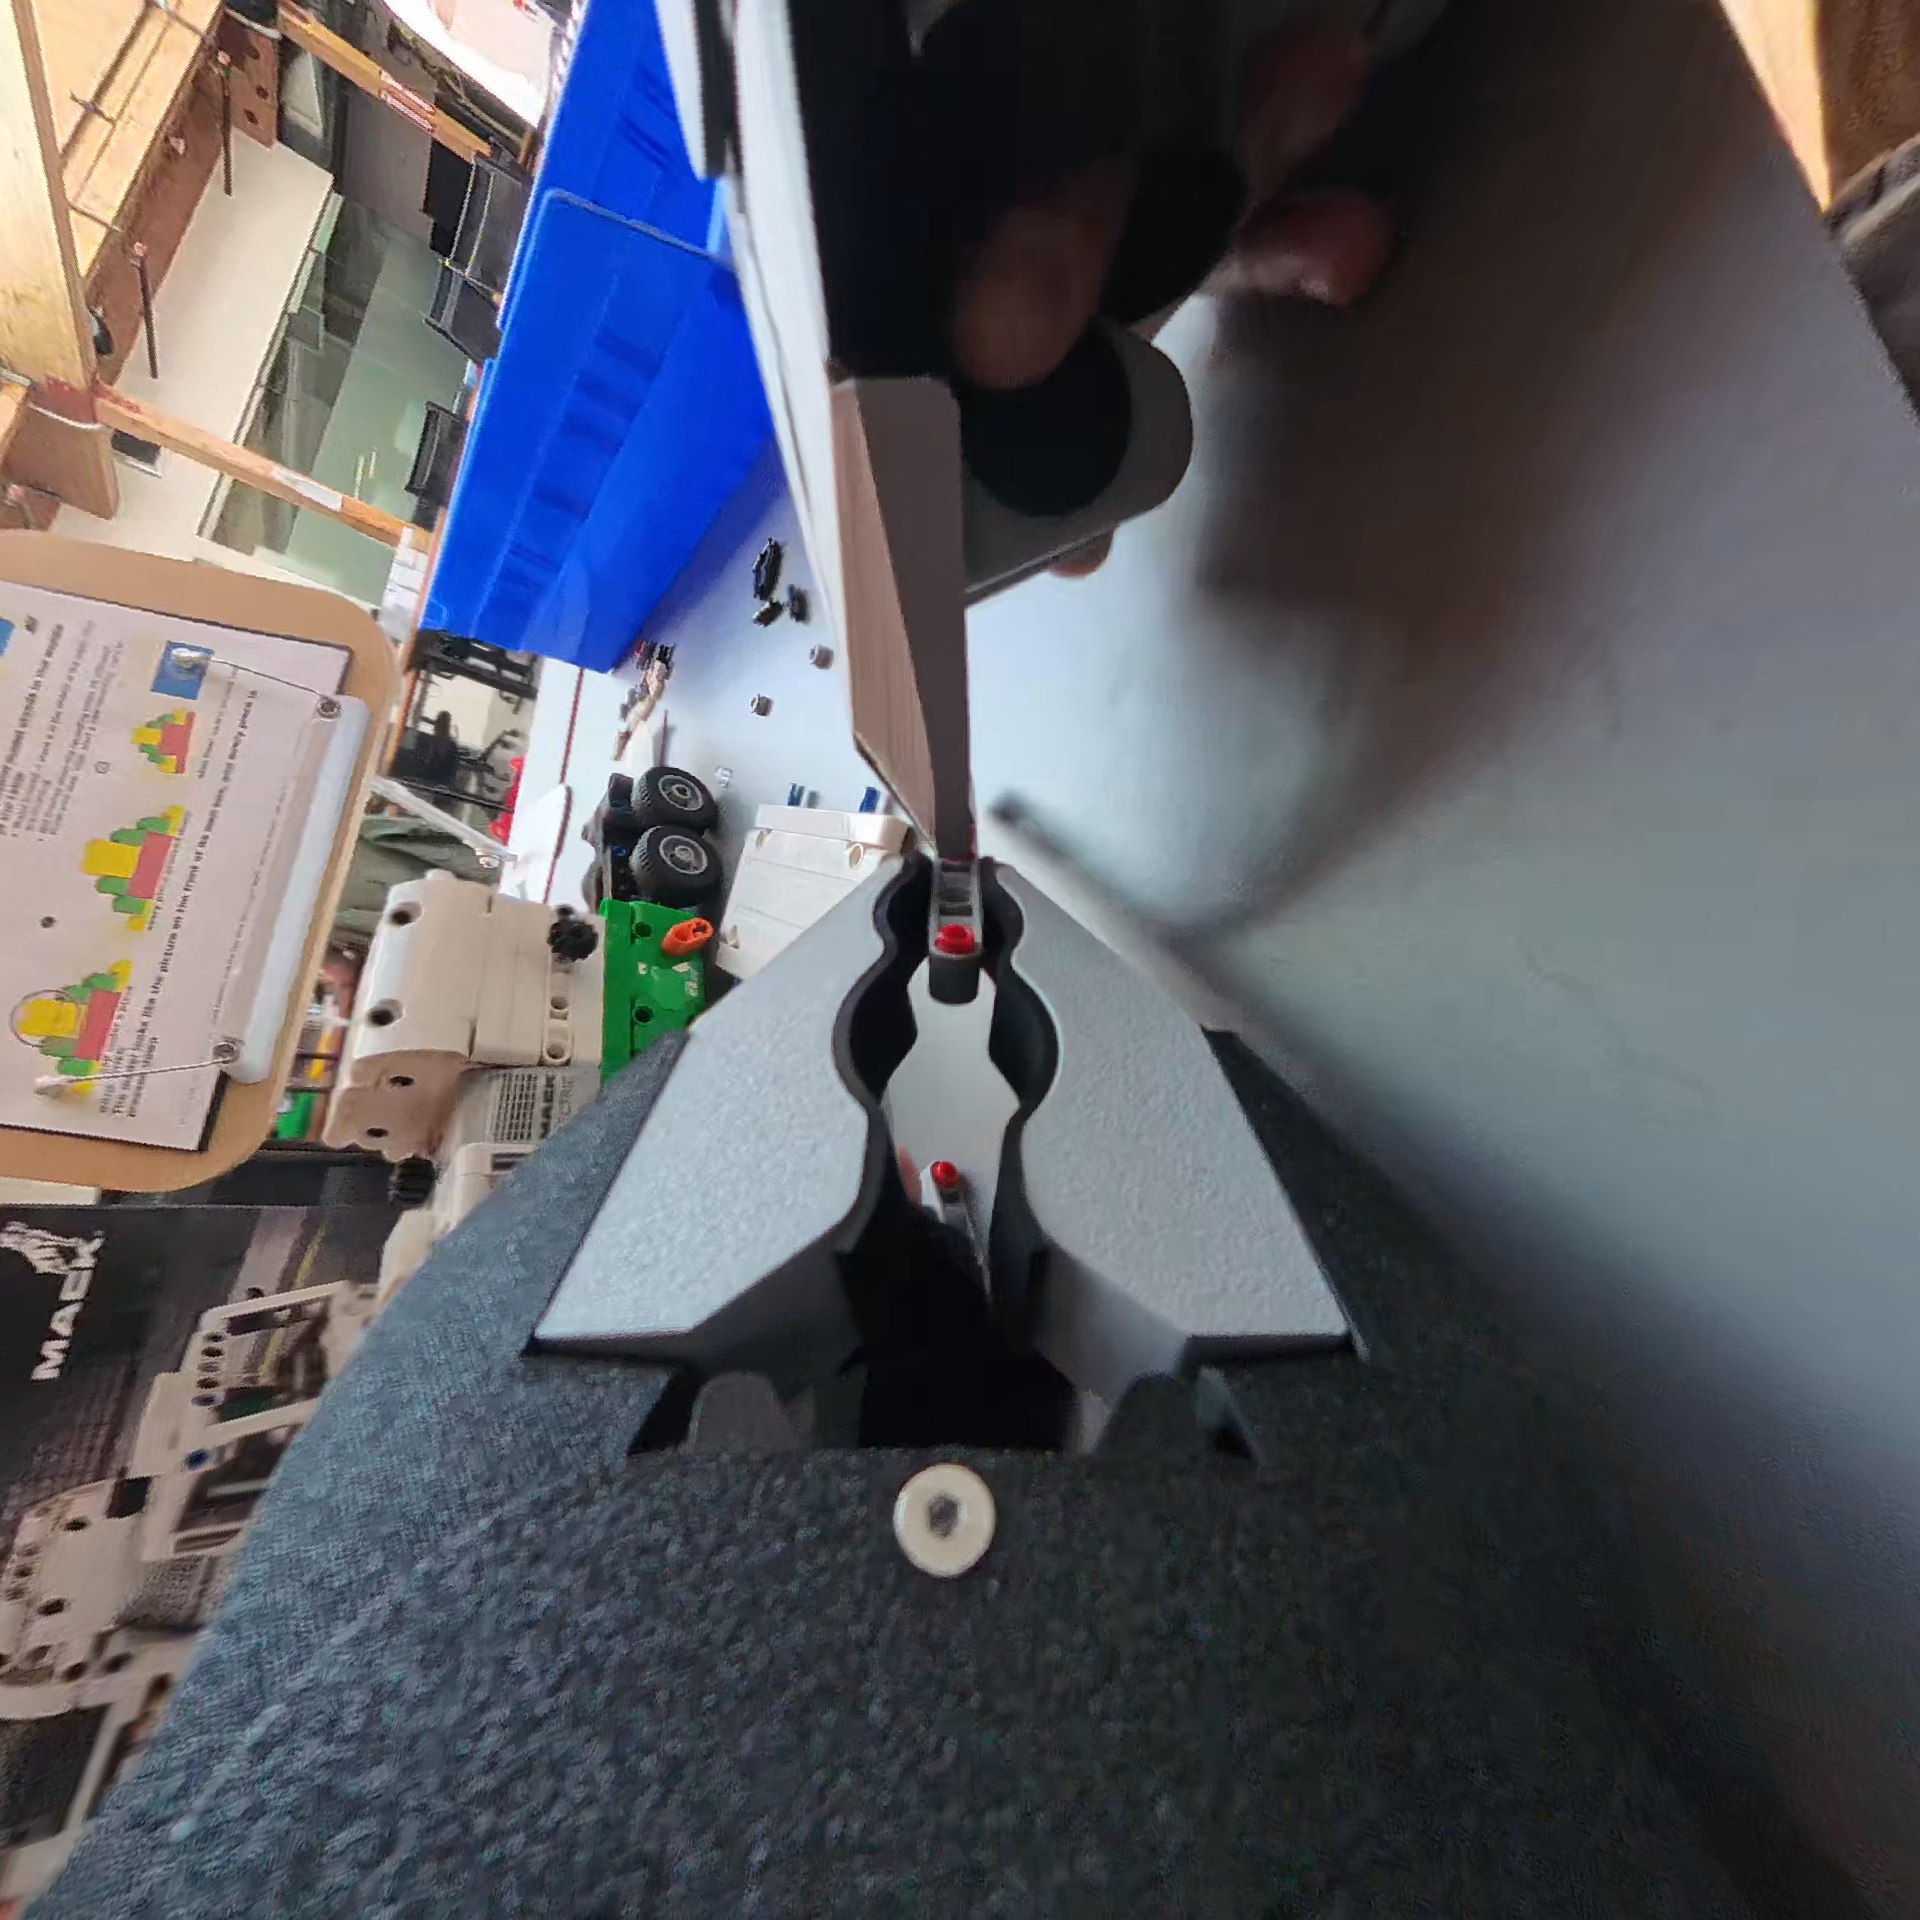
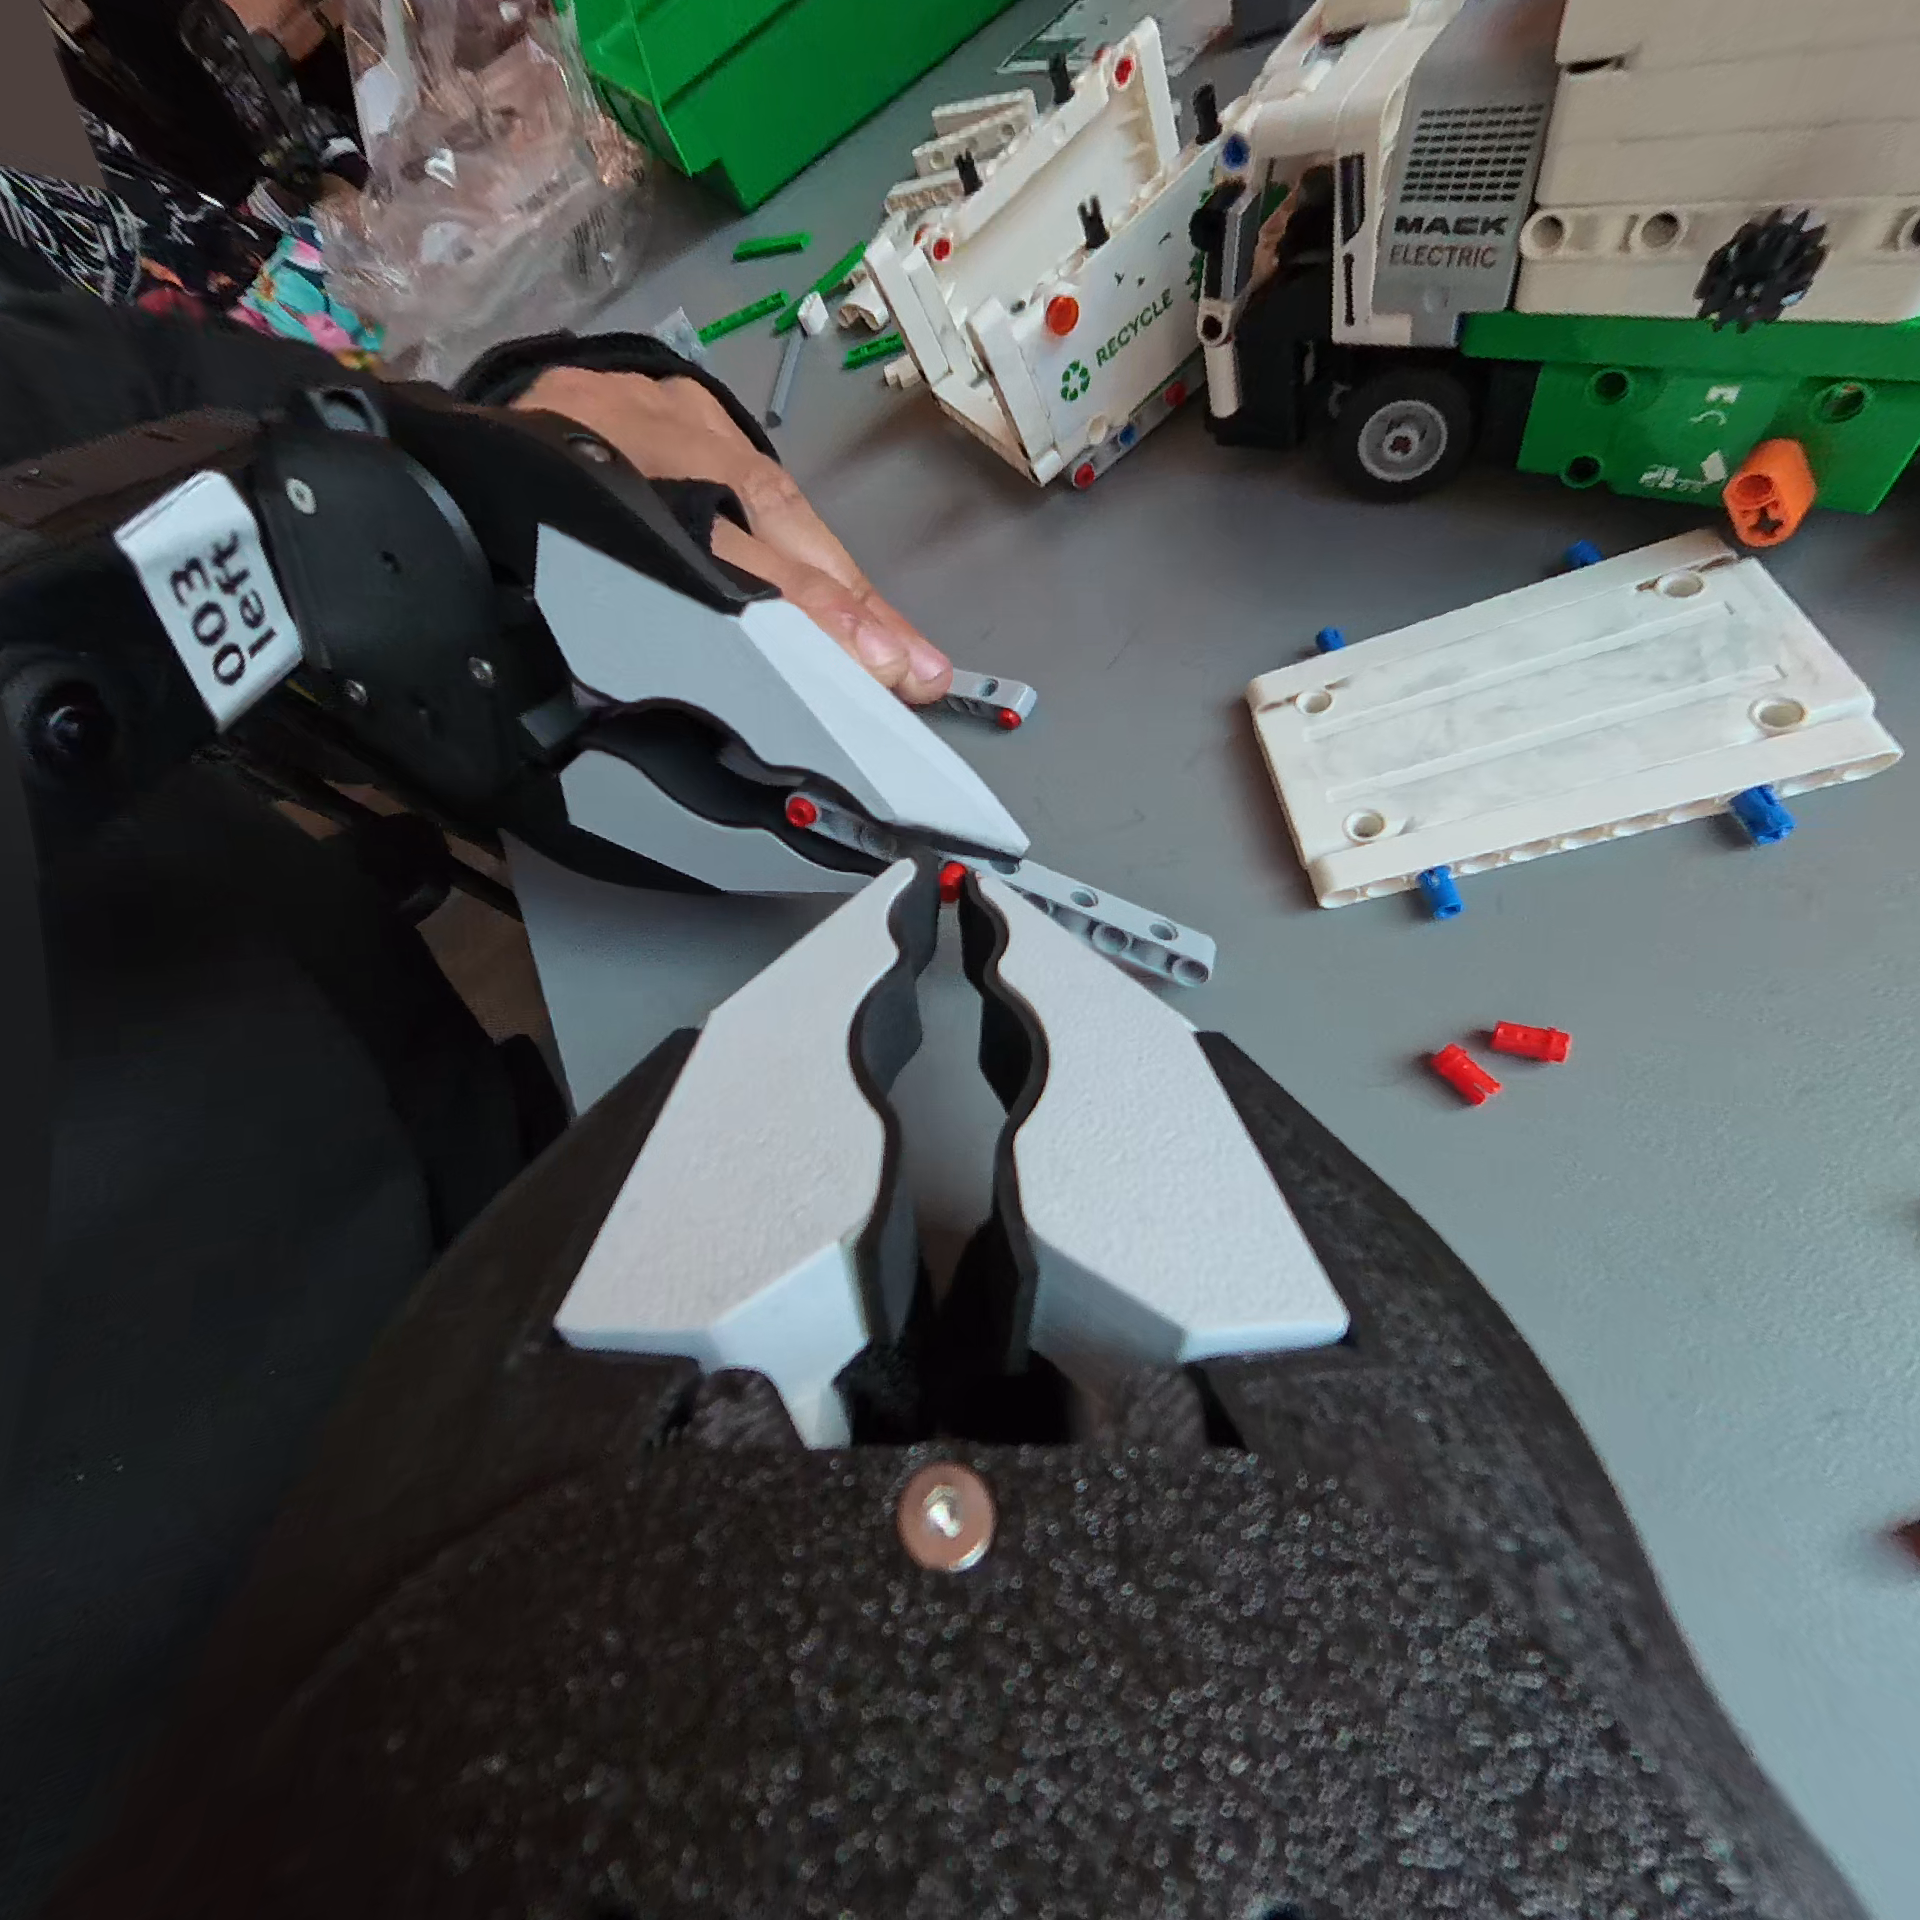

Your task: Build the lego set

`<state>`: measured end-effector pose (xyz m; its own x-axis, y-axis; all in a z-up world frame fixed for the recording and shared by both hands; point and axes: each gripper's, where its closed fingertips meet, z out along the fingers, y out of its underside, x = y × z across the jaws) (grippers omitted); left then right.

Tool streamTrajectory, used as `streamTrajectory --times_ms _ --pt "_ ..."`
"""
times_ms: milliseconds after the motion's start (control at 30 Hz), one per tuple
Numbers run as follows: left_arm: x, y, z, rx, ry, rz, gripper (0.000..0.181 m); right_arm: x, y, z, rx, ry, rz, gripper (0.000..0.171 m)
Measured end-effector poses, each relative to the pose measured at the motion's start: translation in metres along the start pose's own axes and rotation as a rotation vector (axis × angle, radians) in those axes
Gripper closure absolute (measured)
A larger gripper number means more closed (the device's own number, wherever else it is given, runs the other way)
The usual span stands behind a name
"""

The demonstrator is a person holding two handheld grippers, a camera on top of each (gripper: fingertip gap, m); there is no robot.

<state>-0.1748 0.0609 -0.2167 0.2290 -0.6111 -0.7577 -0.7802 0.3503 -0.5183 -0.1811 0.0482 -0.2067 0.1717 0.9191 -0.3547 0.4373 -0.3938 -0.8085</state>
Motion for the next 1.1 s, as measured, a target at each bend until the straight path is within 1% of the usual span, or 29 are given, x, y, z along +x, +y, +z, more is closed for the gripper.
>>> streamTrajectory --times_ms 100,167,200,367,600,733,833,900,933,967,1033,1100 --pt "-0.003 -0.004 -0.002 0.033 0.018 -0.065 0.175 -0.004 -0.005 -0.006 0.034 -0.071 0.015 0.168" --pt "-0.006 0.0 -0.003 0.033 0.018 -0.095 0.175 -0.004 -0.009 -0.012 0.073 -0.084 0.009 0.168" --pt "-0.007 0.001 -0.003 0.032 0.022 -0.11 0.175 -0.005 -0.011 -0.013 0.087 -0.092 0.008 0.17" --pt "-0.007 0.002 -0.004 0.035 0.036 -0.14 0.176 -0.007 -0.012 -0.009 0.084 -0.043 -0.066 0.171" --pt "-0.005 0.0 -0.004 0.029 0.034 -0.122 0.175 -0.005 -0.007 -0.003 0.042 0.014 -0.109 0.171" --pt "-0.003 -0.003 -0.004 0.027 0.03 -0.087 0.176 -0.007 -0.008 -0.001 0.041 0.014 -0.118 0.171" --pt "-0.004 -0.006 -0.005 0.051 0.053 -0.14 0.176 -0.007 -0.009 -0.003 0.054 0.0 -0.106 0.171" --pt "-0.007 -0.011 -0.008 0.093 0.054 -0.178 0.176 -0.011 -0.013 -0.011 0.081 -0.039 -0.126 0.171" --pt "-0.009 -0.01 -0.009 0.101 0.06 -0.21 0.176 -0.012 -0.018 -0.019 0.104 -0.041 -0.165 0.169" --pt "-0.011 -0.01 -0.01 0.114 0.073 -0.246 0.176 -0.007 -0.021 -0.026 0.11 0.0 -0.228 0.162" --pt "-0.015 -0.014 -0.015 0.171 0.097 -0.298 0.176 0.004 -0.019 -0.033 0.066 0.092 -0.395 0.148" --pt "-0.015 -0.02 -0.021 0.224 0.12 -0.312 0.176 0.016 -0.01 -0.034 -0.018 0.184 -0.505 0.148"
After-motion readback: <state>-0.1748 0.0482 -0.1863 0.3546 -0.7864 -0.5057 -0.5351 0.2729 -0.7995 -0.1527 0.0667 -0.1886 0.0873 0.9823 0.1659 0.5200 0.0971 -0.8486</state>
